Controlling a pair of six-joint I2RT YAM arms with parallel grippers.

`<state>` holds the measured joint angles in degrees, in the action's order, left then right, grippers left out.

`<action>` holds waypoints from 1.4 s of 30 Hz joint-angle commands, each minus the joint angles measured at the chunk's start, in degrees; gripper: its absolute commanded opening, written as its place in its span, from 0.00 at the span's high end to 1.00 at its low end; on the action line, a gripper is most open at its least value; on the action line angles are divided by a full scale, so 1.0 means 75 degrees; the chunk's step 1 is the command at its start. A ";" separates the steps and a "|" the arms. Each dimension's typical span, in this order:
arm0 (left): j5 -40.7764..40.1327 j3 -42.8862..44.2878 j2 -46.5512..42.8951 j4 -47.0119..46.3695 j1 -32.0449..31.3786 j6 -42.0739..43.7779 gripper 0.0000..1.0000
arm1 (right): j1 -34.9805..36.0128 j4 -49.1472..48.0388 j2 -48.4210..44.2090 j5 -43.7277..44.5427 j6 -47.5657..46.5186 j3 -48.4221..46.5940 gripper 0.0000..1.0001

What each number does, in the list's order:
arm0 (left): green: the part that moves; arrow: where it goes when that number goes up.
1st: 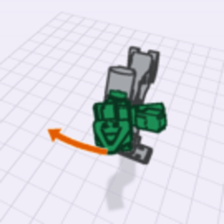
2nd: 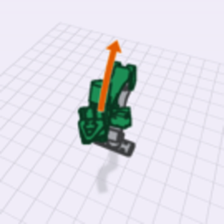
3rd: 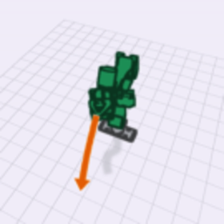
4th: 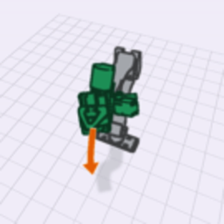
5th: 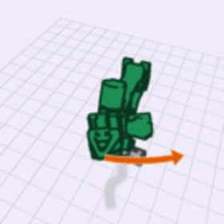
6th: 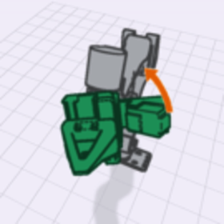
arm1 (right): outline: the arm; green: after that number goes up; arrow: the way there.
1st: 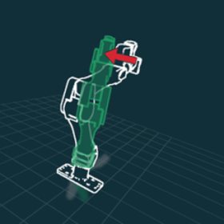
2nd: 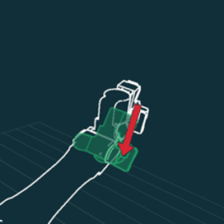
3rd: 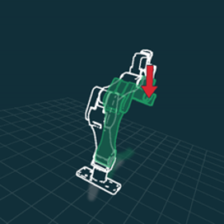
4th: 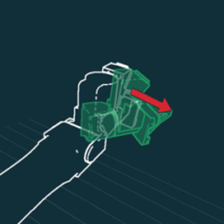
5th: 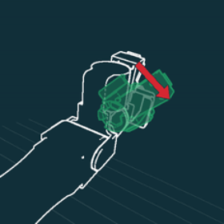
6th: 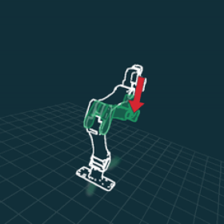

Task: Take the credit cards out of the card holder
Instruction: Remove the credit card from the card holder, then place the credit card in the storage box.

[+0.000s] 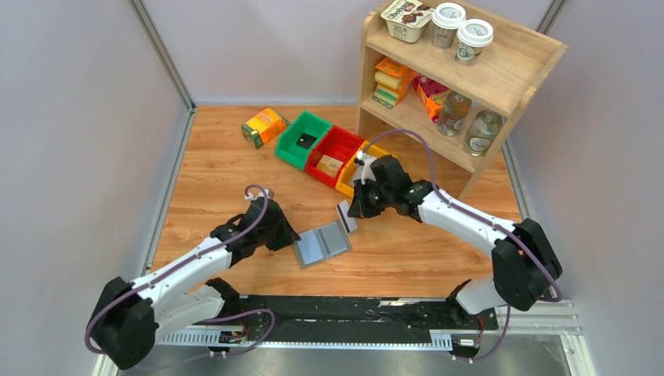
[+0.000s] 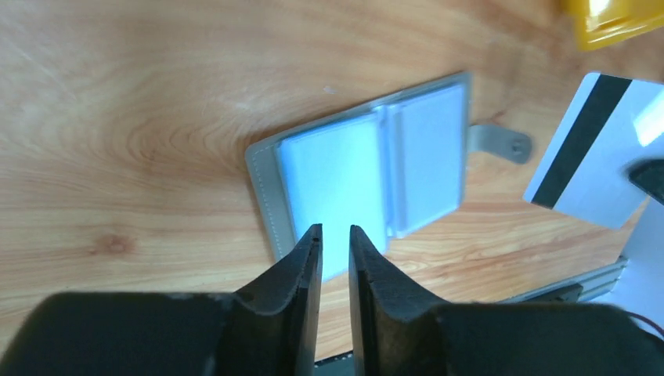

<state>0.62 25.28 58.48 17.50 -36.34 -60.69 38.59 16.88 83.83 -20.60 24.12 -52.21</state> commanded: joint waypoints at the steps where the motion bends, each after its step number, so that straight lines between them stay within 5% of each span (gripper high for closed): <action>1: -0.0657 0.0930 -0.0951 0.1660 0.0425 0.1035 0.69 | 0.0175 0.1941 -0.0455 0.1911 -0.1409 -0.1473 1.00; 6: -0.0680 0.1772 -0.1901 0.2892 0.1467 0.2066 0.36 | 0.0468 0.2904 -0.0233 0.3939 -0.2546 -0.2787 1.00; 9: -0.1334 0.2579 -0.2218 0.3982 0.1774 0.2920 0.26 | 0.0667 0.2987 0.0118 0.5146 -0.3120 -0.3280 1.00; 18: -0.3750 0.3709 -0.3318 0.5005 0.1798 0.4959 0.21 | 0.1358 0.2051 0.1688 0.7784 -0.5019 -0.3762 1.00; 25: -0.3833 0.2934 -0.4281 0.4183 0.1798 0.5549 0.18 | 0.1546 0.0961 0.2520 0.7950 -0.6132 -0.3586 1.00; 42: -0.3939 0.2876 -0.4047 0.4136 0.1892 0.5666 0.18 | 0.1570 -0.0656 0.3751 0.8453 -0.7832 -0.2977 1.00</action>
<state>-27.79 46.81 28.25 50.30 -22.76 -19.94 50.24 19.94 110.45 40.51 -29.30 -75.61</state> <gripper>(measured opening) 0.817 0.006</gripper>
